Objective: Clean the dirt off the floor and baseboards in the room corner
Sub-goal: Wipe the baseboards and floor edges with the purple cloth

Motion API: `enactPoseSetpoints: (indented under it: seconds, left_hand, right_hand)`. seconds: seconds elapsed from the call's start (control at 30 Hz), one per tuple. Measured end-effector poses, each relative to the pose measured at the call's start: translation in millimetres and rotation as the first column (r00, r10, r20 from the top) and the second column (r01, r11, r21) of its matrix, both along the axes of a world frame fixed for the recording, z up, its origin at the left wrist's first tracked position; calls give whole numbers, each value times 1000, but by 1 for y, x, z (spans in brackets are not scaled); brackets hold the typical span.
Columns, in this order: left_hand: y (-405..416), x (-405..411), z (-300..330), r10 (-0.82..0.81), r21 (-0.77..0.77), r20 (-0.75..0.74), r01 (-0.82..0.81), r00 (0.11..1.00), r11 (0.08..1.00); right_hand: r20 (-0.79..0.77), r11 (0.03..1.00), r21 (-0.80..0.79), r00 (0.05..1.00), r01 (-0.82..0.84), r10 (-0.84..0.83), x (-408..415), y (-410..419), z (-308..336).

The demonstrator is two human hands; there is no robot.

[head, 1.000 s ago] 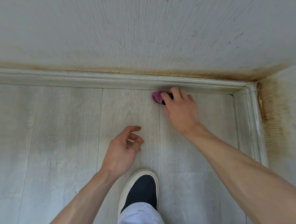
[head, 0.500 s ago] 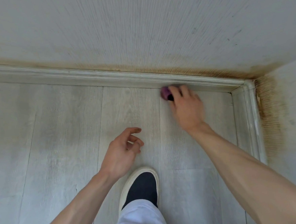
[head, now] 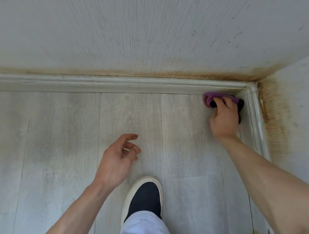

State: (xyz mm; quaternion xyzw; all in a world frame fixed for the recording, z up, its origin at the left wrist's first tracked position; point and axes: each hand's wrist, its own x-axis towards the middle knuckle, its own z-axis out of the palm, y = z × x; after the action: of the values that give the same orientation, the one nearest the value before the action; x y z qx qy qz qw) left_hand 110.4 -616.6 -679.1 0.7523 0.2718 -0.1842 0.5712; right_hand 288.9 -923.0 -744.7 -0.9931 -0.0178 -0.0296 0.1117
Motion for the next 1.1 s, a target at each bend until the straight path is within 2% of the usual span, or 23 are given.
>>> enactPoseSetpoints:
  seconds: [0.03,0.1,0.17,0.23,0.27,0.3,0.37,0.43,0.5,0.57,0.6,0.63,0.67,0.73,0.77,0.8,0.83,0.87,0.93,0.97,1.03,1.1]
  left_hand:
    - [-2,0,0,-5,-1,-3,5,1000,1000]
    - [-5,2,0,-20,-4,-3,20,1000,1000]
    - [-10,6,1,-39,-5,-1,39,999,999]
    - [-13,10,1,-61,-5,-1,61,998,998]
    - [-13,12,2,-66,-3,4,66,998,998]
    - [-13,14,3,-71,-1,9,71,997,997]
    - [-13,16,3,-74,-3,14,74,997,997]
    - [-13,15,4,-64,-5,18,64,998,998]
    - [-14,13,4,-59,-12,10,59,998,998]
    - [-17,11,4,-41,-29,11,42,999,999]
    - [-18,10,4,-35,-41,7,35,999,999]
    - [-20,11,3,-31,-49,5,31,999,998]
    - [-22,11,3,-30,-56,6,31,1000,998]
    - [-24,13,4,-38,-66,19,40,999,997]
    - [-25,13,4,-41,-68,25,42,999,997]
    - [-25,14,5,-41,-70,29,43,999,997]
    - [-26,16,5,-45,-73,32,47,998,996]
    - [-26,16,5,-48,-76,33,51,998,996]
    - [-24,17,6,-43,-76,33,46,999,996]
    - [-23,16,5,-39,-77,30,41,999,996]
    - [-22,15,4,-40,-76,25,42,999,996]
    - [-25,15,3,-54,-75,15,55,998,996]
  right_hand:
    - [8,1000,17,1000,-26,26,-3,17,-3]
    - [24,964,33,964,-264,263,-6,49,-7]
    - [16,856,-18,856,-516,516,2,51,-7]
    - [-47,772,-102,778,-627,626,19,23,0]
    - [-77,796,-128,806,-591,586,24,6,3]
    - [-110,865,-132,875,-483,472,25,-9,6]
    - [-146,980,-112,978,-165,148,18,-22,10]
    - [-109,997,3,992,71,-71,9,-4,10]
    - [-75,977,171,991,126,-115,-4,30,13]
    - [-68,935,355,998,20,4,-23,59,16]
    - [-82,883,469,997,26,14,-32,68,20]
    - [-97,796,595,993,111,-66,-36,69,23]
    - [-138,640,726,965,253,-225,-33,67,28]
    - [-313,163,875,791,455,-526,-18,52,40]
    - [-413,-46,879,709,474,-572,-6,43,44]
    - [-484,-184,863,665,471,-570,6,37,48]
    - [-525,-259,846,640,467,-561,18,32,51]
    - [-545,-288,833,616,471,-569,32,28,51]
    - [-543,-307,832,565,462,-621,56,35,54]
    - [-520,-279,840,541,466,-661,62,43,53]
    - [-427,-126,859,557,497,-713,56,68,51]
    - [-351,68,854,667,516,-657,33,93,41]
